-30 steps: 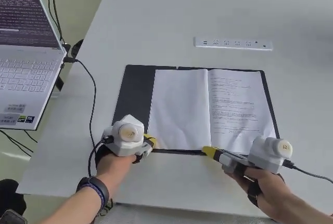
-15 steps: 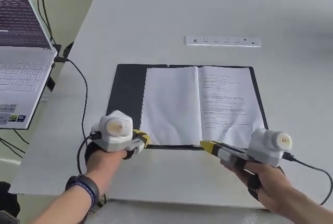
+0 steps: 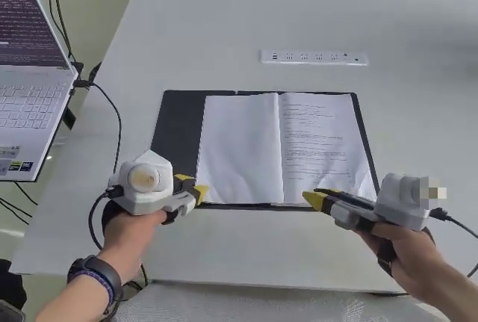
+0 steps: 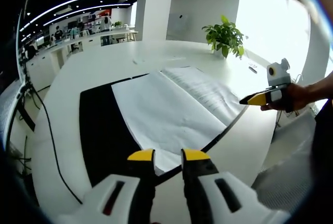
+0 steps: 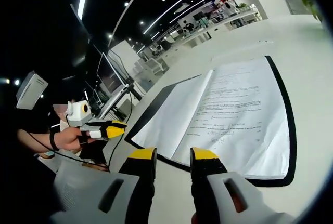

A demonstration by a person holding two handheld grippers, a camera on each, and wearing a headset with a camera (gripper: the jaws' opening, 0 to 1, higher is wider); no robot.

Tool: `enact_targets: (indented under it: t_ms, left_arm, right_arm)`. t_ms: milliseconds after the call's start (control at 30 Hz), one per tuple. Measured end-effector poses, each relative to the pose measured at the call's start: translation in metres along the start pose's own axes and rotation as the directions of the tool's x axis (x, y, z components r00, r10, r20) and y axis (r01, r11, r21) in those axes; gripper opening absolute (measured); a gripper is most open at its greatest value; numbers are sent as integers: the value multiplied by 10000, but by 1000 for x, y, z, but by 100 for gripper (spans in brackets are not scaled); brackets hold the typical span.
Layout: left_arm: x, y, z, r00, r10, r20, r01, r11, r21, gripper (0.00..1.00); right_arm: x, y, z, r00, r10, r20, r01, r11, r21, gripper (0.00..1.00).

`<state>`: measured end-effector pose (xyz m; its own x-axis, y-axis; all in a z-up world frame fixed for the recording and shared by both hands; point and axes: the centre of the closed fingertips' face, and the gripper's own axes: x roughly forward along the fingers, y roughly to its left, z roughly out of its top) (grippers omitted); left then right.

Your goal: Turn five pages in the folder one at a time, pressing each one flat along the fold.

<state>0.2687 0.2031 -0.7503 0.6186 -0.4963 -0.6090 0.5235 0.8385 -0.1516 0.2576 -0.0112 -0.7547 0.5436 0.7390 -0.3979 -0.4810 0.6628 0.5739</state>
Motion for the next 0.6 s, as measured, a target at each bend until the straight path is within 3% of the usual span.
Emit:
enact_targets:
  t_ms: [267, 500, 600]
  left_arm:
    - [-15, 3, 12, 9995, 163, 269, -169, 9997, 200, 26]
    - [-33, 3, 22, 9986, 221, 476, -238, 9991, 346, 33]
    - [-38, 4, 24, 9986, 92, 530, -100, 9999, 140, 39]
  right_arm:
    - [-29, -14, 7, 9987, -486, 147, 491, 9982, -353, 34]
    - [-55, -23, 27, 9946, -953, 401, 987, 9907, -940, 42]
    - [-64, -30, 36, 9916, -1177, 545, 1228, 9871, -1028, 48]
